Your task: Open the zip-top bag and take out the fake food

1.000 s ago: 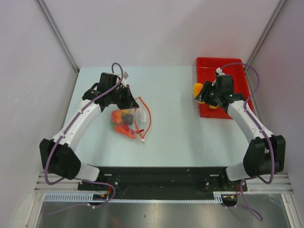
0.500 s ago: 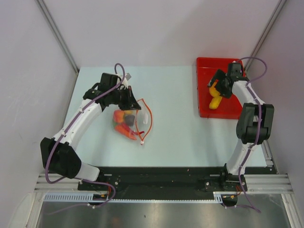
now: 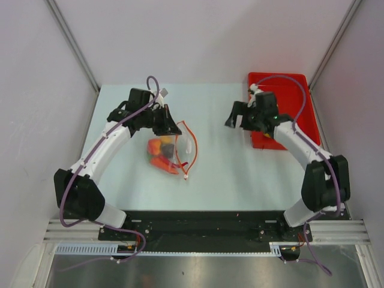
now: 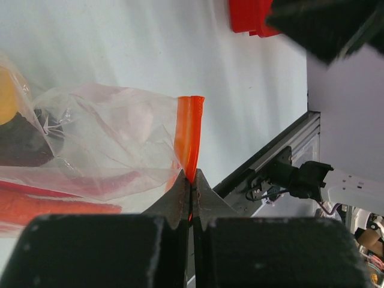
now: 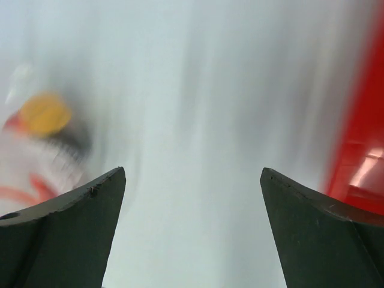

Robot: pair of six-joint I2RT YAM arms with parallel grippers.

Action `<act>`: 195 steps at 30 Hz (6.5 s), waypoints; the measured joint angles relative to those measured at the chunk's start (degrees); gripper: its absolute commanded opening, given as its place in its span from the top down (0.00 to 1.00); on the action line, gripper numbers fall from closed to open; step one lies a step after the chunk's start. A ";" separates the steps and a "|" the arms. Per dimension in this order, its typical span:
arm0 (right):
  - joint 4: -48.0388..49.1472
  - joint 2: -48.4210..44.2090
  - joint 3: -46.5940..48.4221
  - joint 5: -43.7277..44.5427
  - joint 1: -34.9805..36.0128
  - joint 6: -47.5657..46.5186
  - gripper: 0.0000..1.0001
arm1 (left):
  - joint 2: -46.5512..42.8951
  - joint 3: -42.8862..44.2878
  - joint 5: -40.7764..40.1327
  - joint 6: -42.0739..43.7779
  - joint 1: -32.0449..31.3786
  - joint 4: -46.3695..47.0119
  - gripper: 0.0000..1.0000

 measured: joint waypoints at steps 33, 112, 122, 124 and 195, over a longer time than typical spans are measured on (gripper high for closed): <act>18.45 6.97 -5.44 -15.43 24.57 16.59 0.96 | -0.55 5.31 -12.07 2.89 -0.79 -7.76 0.44; -11.74 8.44 3.67 -13.79 28.09 -12.94 0.44 | -1.38 -2.23 -16.26 -0.42 -10.25 -0.35 1.00; -2.51 8.70 -3.78 -14.80 31.47 -9.97 0.46 | -0.48 -6.19 -13.25 -3.45 -10.23 3.52 1.00; -0.46 8.79 -4.37 -14.64 31.89 -8.68 0.51 | -0.50 -6.19 -13.14 -3.76 -10.23 3.78 1.00; -26.60 -26.95 -3.74 13.94 -2.47 2.69 1.00 | -12.15 -14.23 -16.57 -1.66 -7.04 1.36 1.00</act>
